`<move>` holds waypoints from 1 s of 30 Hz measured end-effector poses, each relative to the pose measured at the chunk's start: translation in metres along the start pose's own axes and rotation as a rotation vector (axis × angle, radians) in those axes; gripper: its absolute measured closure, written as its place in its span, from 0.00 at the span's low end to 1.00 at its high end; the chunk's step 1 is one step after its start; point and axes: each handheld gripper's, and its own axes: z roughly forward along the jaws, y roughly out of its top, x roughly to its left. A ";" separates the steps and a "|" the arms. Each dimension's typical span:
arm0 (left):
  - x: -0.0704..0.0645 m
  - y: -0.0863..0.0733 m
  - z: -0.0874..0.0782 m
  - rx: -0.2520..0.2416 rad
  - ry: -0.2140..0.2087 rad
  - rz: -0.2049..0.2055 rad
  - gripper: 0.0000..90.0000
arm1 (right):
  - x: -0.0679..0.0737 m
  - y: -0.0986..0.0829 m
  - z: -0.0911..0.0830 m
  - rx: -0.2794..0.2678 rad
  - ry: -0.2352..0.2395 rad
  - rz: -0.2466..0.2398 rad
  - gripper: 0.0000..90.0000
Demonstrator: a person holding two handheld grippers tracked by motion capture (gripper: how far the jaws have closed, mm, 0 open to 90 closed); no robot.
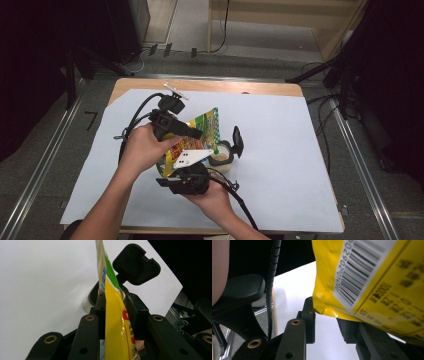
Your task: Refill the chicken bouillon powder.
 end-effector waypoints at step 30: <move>-0.001 0.000 0.001 0.005 -0.013 0.002 0.81 | -0.003 -0.001 0.000 0.004 -0.006 0.010 0.79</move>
